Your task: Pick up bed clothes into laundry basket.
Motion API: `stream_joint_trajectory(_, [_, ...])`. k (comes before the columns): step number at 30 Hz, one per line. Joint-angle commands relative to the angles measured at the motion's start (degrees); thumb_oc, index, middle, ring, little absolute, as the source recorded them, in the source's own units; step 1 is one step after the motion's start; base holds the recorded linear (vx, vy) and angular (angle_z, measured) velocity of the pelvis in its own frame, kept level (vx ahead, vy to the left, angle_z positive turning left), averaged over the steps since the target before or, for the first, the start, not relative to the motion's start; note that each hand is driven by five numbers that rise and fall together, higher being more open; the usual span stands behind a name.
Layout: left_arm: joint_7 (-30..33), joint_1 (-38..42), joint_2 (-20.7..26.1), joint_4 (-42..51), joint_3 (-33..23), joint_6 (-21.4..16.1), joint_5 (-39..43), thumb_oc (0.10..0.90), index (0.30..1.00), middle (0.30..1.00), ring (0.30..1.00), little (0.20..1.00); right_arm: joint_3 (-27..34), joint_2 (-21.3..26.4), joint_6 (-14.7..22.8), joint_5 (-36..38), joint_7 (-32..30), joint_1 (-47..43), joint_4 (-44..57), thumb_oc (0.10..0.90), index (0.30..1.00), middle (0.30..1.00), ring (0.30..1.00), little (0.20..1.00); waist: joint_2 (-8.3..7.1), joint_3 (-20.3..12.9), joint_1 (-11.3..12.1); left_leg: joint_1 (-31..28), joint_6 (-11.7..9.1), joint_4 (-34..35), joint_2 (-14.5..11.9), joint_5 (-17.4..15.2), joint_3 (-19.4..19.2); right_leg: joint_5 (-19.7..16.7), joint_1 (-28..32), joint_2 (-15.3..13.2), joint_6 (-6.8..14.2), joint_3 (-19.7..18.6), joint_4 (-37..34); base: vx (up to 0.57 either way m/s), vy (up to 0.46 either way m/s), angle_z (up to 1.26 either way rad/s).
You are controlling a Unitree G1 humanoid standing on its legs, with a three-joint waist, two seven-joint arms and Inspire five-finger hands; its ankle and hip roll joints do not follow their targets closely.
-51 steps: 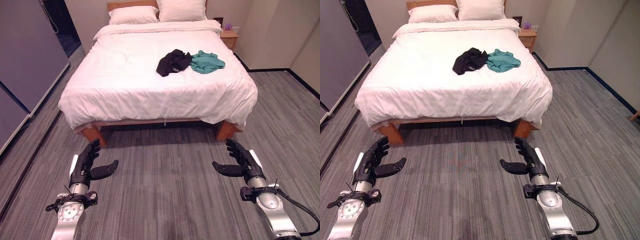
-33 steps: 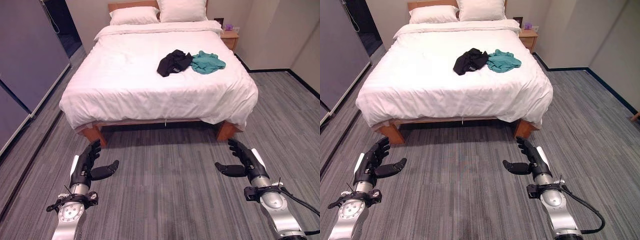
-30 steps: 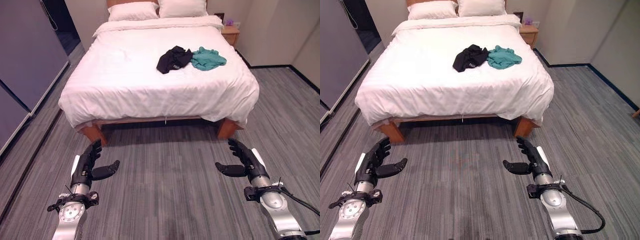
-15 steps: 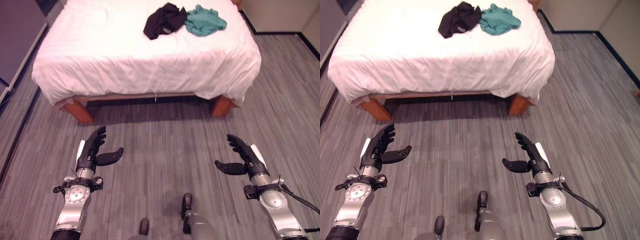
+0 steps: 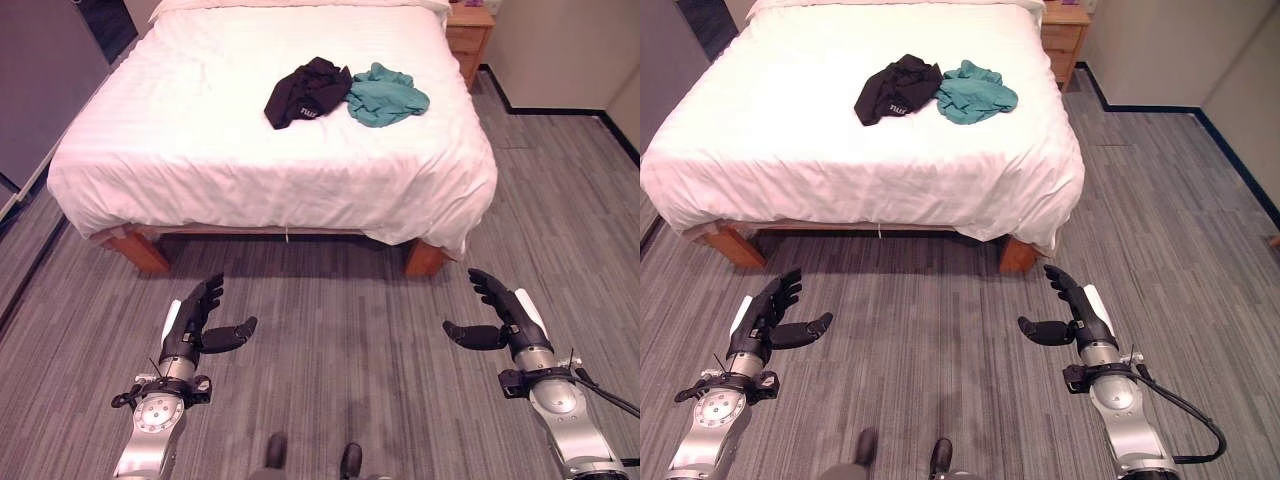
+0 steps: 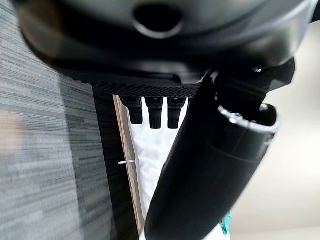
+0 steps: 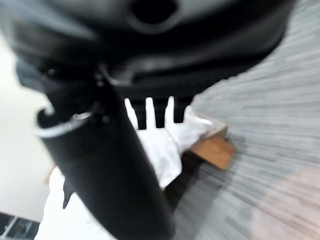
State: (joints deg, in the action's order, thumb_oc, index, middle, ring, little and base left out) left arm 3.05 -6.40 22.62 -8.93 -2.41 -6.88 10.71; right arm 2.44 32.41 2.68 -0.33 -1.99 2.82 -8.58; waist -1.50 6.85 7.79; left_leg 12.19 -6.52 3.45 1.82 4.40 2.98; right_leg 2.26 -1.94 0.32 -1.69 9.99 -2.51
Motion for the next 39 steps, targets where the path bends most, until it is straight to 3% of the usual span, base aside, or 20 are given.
stream_joint_trajectory(1, [1.80,3.73,4.44,5.55,-4.61,-5.00,-1.33,0.800,0.900,0.900,0.900,0.900,2.11,1.95,4.42,-2.57,-2.91,-4.52,4.28,0.800,0.900,0.900,0.900,0.900,-0.92,-4.23,2.85,3.89,-1.49,1.55,0.22,4.63,-2.05,-0.87,7.66,-6.22,10.64,-1.73,-2.49,0.34,0.176,-0.40])
stream_joint_trajectory(3, [1.61,3.46,4.69,5.86,-4.70,-4.95,-1.63,0.800,0.900,0.900,0.900,0.900,2.66,1.04,4.52,-3.19,-2.89,-4.38,4.63,0.800,0.900,0.900,0.900,0.900,-0.70,-5.23,3.36,1.95,-1.23,1.55,-0.86,5.41,-2.11,-0.27,8.41,-6.66,11.29,-2.31,-2.49,0.41,0.296,-0.77])
stream_joint_trajectory(6, [1.09,2.95,5.50,5.59,-4.52,-4.81,-2.43,0.800,0.900,0.900,0.900,0.900,2.79,-0.17,4.23,-3.10,-2.53,-3.35,4.44,0.800,0.900,0.900,0.900,0.900,-1.80,-6.75,2.83,-0.50,-0.98,1.55,-1.31,5.07,-2.79,-0.63,9.30,-8.96,12.58,-2.09,-2.49,0.31,0.292,-0.40])
stream_joint_trajectory(7, [0.43,2.80,7.31,5.74,-4.54,-4.57,-2.20,0.800,0.900,0.900,0.900,0.900,2.58,-1.61,4.08,-3.25,-2.72,-2.94,4.01,0.800,0.900,0.900,0.900,0.900,-3.14,-6.75,2.61,-2.90,0.13,1.55,-0.88,3.86,-3.40,-2.83,9.59,-11.65,13.72,-2.36,1.42,0.21,0.240,-0.07])
stream_joint_trajectory(8, [0.40,2.77,7.41,5.76,-4.60,-4.55,-2.15,0.800,0.900,0.900,0.900,0.900,2.54,-1.71,4.07,-3.29,-2.74,-2.97,4.02,0.800,0.900,0.900,0.900,0.900,-3.24,-6.65,2.71,-3.00,0.20,1.55,-0.85,3.83,-3.54,-2.60,9.41,-11.75,13.80,-2.55,1.88,0.26,0.308,0.05])
stream_joint_trajectory(11, [0.25,1.86,8.34,5.84,-5.39,-4.19,-1.34,0.800,0.900,0.900,0.900,0.900,1.76,-2.09,3.53,-5.11,-3.12,-4.15,4.08,0.800,0.900,0.900,0.900,0.900,-2.63,-5.02,2.33,-5.57,1.29,1.55,-1.57,2.81,-3.52,-7.51,4.84,-13.38,14.07,-3.50,11.31,0.09,0.154,-0.21])
stream_joint_trajectory(14, [0.37,0.77,8.69,6.04,-6.77,-4.07,-1.26,0.800,0.900,0.900,0.900,0.900,1.96,-1.79,2.85,-8.51,-4.41,-5.56,5.29,0.800,0.900,0.900,0.900,0.900,-2.04,-5.15,3.59,-7.23,1.59,1.55,-3.16,1.26,-2.77,-8.97,2.24,-15.78,13.08,0.77,12.34,0.15,0.120,-0.38])
stream_joint_trajectory(16, [0.35,0.44,8.70,6.25,-6.86,-4.02,-1.32,0.800,0.900,0.900,0.900,0.900,2.74,-0.93,2.49,-10.65,-5.82,-6.67,6.07,0.800,0.900,0.900,0.900,0.900,-2.19,-5.29,3.68,-7.91,1.70,1.55,-3.47,0.44,-2.57,-8.19,1.67,-15.02,12.65,1.93,10.25,0.16,0.076,-0.12])
stream_joint_trajectory(18, [1.05,-0.67,8.48,7.06,-6.98,-4.42,-2.18,0.800,0.900,0.900,0.900,0.900,5.51,2.84,1.61,-20.00,-11.63,-10.66,8.69,0.800,0.900,0.900,0.900,0.900,-3.30,-5.48,3.37,-9.97,2.34,1.55,-3.19,-1.36,-2.27,-7.56,-1.11,-10.74,12.65,2.09,3.72,0.26,0.079,0.08])
stream_joint_trajectory(20, [1.59,-0.36,8.32,6.84,-6.80,-4.57,-2.50,0.800,0.900,0.900,0.900,0.900,5.46,3.42,1.17,-21.43,-13.03,-12.17,8.48,0.800,0.900,0.900,0.900,0.900,-3.29,-5.38,3.15,-10.64,2.42,1.55,-3.29,-2.13,-2.15,-8.32,-1.67,-9.26,12.75,1.71,1.27,0.25,0.058,-0.04])
stream_joint_trajectory(21, [2.49,1.00,8.24,5.61,-4.72,-4.79,-2.88,0.800,0.900,0.900,0.900,0.900,4.28,6.17,0.12,-24.43,-15.94,-17.53,7.99,0.800,0.900,0.900,0.900,0.900,-3.82,-4.73,2.40,-12.96,3.03,1.55,-2.65,-3.75,-1.23,-10.60,-5.64,-6.26,13.63,0.59,-2.11,0.33,0.095,0.09])
stream_joint_trajectory(25, [2.42,1.56,7.77,5.14,-2.36,-4.78,-2.44,0.800,0.900,0.900,0.900,0.900,1.43,9.63,-1.42,-26.23,-17.55,-23.69,6.48,0.800,0.900,0.900,0.900,0.900,-4.26,-4.67,1.83,-16.04,3.66,1.55,-1.96,-5.67,0.23,-13.41,-10.45,-3.22,14.15,1.12,-2.49,0.32,0.067,0.58])
stream_joint_trajectory(27, [2.43,1.59,7.67,5.10,-2.47,-4.80,-2.42,0.800,0.900,0.900,0.900,0.900,1.12,9.75,-1.38,-26.16,-17.69,-24.08,6.16,0.800,0.900,0.900,0.900,0.900,-4.05,-4.72,1.60,-15.99,3.65,1.55,-2.10,-5.79,0.36,-13.36,-10.45,-3.11,14.15,1.29,-2.49,0.20,0.037,0.41])
stream_joint_trajectory(29, [2.99,2.91,8.34,4.25,-1.56,-4.96,-1.78,0.800,0.900,0.900,0.900,0.900,0.05,11.63,-1.73,-24.43,-18.45,-25.59,3.54,0.800,0.900,0.900,0.900,0.900,-4.03,-4.46,0.02,-18.13,4.02,1.55,-1.69,-7.15,2.70,-14.95,-14.44,-1.14,14.59,1.89,-2.49,0.45,0.036,0.35])
stream_joint_trajectory(30, [3.26,3.60,8.84,3.94,-1.39,-5.12,-1.63,0.800,0.900,0.900,0.900,0.900,0.00,13.51,-2.06,-24.19,-18.40,-25.65,2.23,0.800,0.900,0.900,0.900,0.900,-3.94,-4.20,-1.25,-19.42,3.60,1.55,-1.84,-8.03,4.08,-15.80,-16.11,-1.15,15.07,2.43,-2.49,0.34,-0.016,0.50])
stream_joint_trajectory(35, [3.05,4.23,9.65,3.48,-1.23,-5.47,-1.43,0.800,0.900,0.900,0.900,0.900,1.10,15.62,-1.88,-23.37,-17.62,-23.65,2.05,0.800,0.900,0.900,0.900,0.900,-4.49,-4.88,-3.19,-20.43,1.95,1.55,-2.63,-10.15,5.60,-16.22,-14.67,-2.87,14.58,2.04,-2.49,0.29,-0.085,0.70])
stream_joint_trajectory(36, [3.00,3.80,10.20,3.15,-1.85,-5.48,-1.34,0.800,0.900,0.900,0.900,0.900,1.60,16.76,-1.87,-23.01,-16.56,-22.17,2.29,0.800,0.900,0.900,0.900,0.900,-4.64,-6.28,-4.39,-21.61,-0.18,1.55,-4.94,-11.88,5.10,-16.99,-13.66,-4.73,14.30,2.76,-2.49,0.28,-0.135,0.93])
stream_joint_trajectory(37, [3.00,3.76,10.19,3.17,-1.84,-5.47,-1.34,0.800,0.900,0.900,0.900,0.900,1.62,16.76,-1.89,-23.01,-16.54,-22.10,2.34,0.800,0.900,0.900,0.900,0.900,-4.57,-6.33,-4.48,-21.59,-0.21,1.55,-5.03,-11.91,5.20,-16.95,-13.62,-4.69,14.29,2.89,-2.49,0.53,-0.229,1.01])
stream_joint_trajectory(39, [3.10,2.56,10.38,3.12,-2.60,-5.38,-1.16,0.800,0.900,0.900,0.900,0.900,0.84,18.30,-1.49,-22.90,-15.73,-21.93,2.27,0.800,0.900,0.900,0.900,0.900,-3.16,-7.28,-5.00,-22.98,-2.90,1.55,-9.80,-11.25,4.53,-15.52,-11.28,-5.11,13.61,4.36,-2.33,0.36,-0.144,0.72])
